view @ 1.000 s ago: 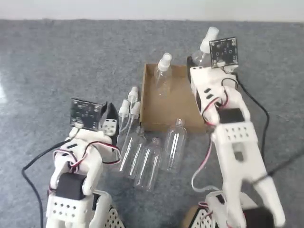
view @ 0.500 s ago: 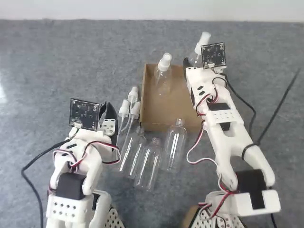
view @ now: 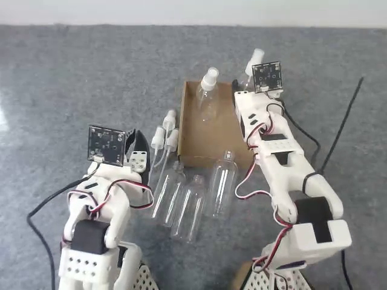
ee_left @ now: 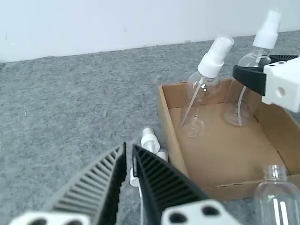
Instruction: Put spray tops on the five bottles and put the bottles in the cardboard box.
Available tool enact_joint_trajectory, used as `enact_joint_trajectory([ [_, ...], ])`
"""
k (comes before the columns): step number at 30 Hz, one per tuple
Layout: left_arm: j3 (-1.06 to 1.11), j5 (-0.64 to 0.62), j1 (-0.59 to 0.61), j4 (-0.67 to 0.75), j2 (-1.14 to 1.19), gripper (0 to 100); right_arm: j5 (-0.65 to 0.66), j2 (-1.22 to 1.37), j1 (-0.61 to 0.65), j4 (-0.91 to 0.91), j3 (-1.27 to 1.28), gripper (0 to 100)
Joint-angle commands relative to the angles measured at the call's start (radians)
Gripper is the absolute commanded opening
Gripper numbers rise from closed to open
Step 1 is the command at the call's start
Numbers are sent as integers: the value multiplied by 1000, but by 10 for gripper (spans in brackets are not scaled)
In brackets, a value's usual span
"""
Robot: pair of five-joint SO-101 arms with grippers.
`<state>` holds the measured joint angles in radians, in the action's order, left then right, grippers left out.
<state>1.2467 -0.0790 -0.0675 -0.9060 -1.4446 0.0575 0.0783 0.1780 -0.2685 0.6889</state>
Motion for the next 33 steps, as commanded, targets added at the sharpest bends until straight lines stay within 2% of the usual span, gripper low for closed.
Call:
enact_joint_trajectory([
  [1, -5, -12, 5, 28, 5, 12, 15, -16, -5, -28, -58, 6],
  [9, -5, -15, 5, 28, 5, 12, 94, -15, 4, -82, -52, 6],
  [33, -5, -15, 5, 28, 5, 12, 100, 59, 21, -145, -48, 10],
])
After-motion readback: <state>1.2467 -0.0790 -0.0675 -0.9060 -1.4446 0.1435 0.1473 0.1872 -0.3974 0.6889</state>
